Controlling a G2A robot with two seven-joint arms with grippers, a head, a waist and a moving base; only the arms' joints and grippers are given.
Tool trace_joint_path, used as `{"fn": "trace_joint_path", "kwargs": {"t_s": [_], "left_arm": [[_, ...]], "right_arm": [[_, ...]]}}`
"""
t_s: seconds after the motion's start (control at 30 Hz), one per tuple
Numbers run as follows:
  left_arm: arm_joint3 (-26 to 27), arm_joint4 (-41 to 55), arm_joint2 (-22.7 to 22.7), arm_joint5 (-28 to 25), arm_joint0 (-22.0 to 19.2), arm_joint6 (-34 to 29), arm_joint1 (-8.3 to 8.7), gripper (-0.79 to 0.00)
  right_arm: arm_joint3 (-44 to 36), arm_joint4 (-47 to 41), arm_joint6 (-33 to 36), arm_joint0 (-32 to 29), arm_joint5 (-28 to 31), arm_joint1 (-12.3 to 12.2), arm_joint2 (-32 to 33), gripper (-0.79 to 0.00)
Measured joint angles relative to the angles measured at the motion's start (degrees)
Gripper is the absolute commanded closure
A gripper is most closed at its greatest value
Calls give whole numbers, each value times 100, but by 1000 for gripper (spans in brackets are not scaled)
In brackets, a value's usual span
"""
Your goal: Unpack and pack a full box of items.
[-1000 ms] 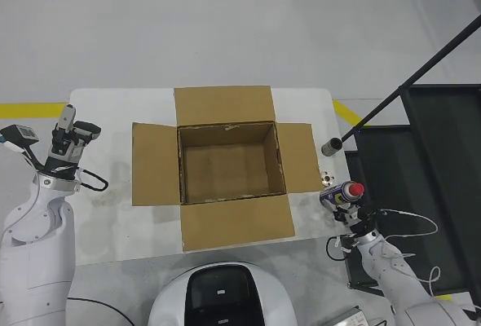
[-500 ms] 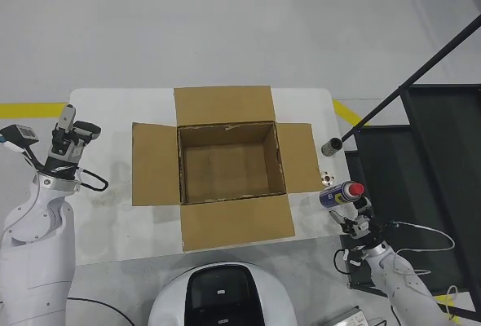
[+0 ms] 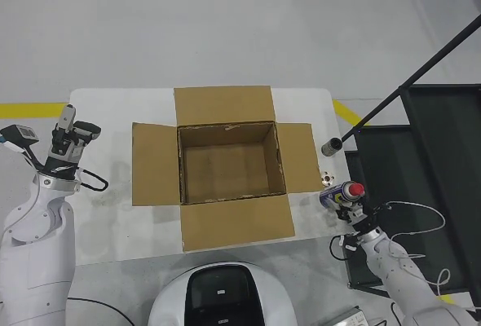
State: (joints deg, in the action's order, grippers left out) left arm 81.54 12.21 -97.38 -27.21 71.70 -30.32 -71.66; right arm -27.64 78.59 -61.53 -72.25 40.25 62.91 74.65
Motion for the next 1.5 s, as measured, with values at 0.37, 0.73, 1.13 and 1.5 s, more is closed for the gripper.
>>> {"fn": "trace_joint_path", "kwargs": {"t_s": [0.37, 0.73, 1.13, 1.5], "left_arm": [[0, 0, 0, 0, 0, 0, 0, -785], [0, 0, 0, 0, 0, 0, 0, -785], [0, 0, 0, 0, 0, 0, 0, -785], [0, 0, 0, 0, 0, 0, 0, -785]], "right_arm": [[205, 92, -247, 28, 10, 3, -115, 0], [-1368, -243, -452, -1096, -201, -410, 421, 0], [-4454, -286, 760, -2450, -165, -819, 1648, 0], [-6864, -296, 3125, -2719, -1250, -761, 1620, 0]]}}
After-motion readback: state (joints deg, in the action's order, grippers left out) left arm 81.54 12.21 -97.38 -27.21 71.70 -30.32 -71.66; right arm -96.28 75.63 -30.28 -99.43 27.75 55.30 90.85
